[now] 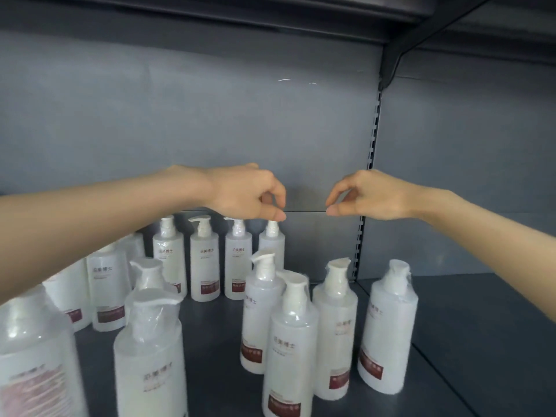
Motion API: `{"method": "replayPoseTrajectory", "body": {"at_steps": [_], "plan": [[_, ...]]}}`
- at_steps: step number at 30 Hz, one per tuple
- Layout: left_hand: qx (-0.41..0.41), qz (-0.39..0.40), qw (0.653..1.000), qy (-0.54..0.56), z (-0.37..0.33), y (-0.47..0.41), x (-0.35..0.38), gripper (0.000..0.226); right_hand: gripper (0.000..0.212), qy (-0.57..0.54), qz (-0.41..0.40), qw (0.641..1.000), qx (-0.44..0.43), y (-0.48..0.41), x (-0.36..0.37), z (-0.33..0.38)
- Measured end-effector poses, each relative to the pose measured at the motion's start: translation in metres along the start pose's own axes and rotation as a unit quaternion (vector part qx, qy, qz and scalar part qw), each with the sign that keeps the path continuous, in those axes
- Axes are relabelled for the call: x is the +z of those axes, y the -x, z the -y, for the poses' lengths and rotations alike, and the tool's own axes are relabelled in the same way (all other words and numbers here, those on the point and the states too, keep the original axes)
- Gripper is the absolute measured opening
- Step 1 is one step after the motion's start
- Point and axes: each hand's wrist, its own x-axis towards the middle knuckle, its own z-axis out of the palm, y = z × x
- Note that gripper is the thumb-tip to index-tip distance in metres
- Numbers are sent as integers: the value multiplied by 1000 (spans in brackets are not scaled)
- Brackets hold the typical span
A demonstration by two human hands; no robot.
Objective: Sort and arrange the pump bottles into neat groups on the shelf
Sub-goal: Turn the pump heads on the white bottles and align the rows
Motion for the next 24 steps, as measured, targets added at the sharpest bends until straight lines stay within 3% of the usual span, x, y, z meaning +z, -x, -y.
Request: {"method": "replayPoseTrajectory", "body": {"at_steps": [7,10,14,24], "plan": [[-21,5,998,64,-83,9,6,39,24,-98,41,994,7,70,-7,-46],[-67,43,995,53,-112,6,20,54,37,-185,64,981,14,97,1,-62],[-123,49,991,28,-126,1,45,48,64,-271,109,956,17,119,28,-74],[-190,-21,978,85,-133,-11,65,33,55,-365,39,930,-28,116,76,-93]]}}
